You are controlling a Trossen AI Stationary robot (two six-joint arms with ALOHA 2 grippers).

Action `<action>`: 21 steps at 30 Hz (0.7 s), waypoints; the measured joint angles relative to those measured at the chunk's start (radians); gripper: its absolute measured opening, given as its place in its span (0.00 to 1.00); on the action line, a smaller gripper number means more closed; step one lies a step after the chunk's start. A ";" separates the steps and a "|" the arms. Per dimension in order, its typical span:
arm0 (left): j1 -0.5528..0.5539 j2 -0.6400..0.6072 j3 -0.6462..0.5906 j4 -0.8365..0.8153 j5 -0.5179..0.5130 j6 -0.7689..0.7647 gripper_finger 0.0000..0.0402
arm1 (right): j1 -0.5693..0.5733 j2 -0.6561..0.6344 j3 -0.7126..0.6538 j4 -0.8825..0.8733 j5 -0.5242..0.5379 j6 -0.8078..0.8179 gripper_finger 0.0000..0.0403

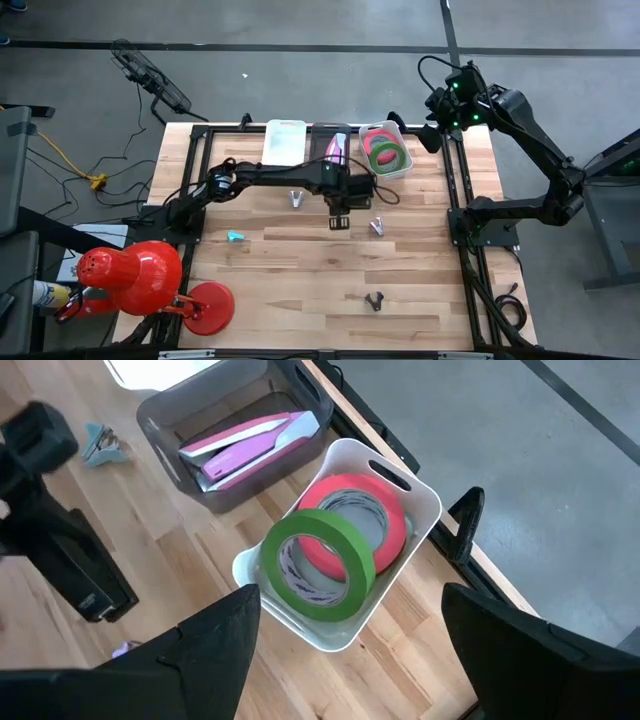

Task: Pick and place Stapler, Stapler remover, tape
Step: Put the black stapler into the black bin

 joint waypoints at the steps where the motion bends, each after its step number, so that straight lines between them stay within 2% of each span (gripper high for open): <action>1: 0.004 0.000 0.017 -0.012 -0.005 0.000 0.27 | 0.000 0.000 0.000 0.000 0.000 0.000 0.76; 12: 0.059 -0.001 0.146 -0.145 -0.068 -0.087 0.27 | 0.000 0.000 0.000 0.007 0.000 -0.023 0.76; 21: 0.111 -0.002 0.160 -0.241 -0.089 -0.125 0.27 | 0.000 0.000 0.000 0.009 0.000 -0.037 0.76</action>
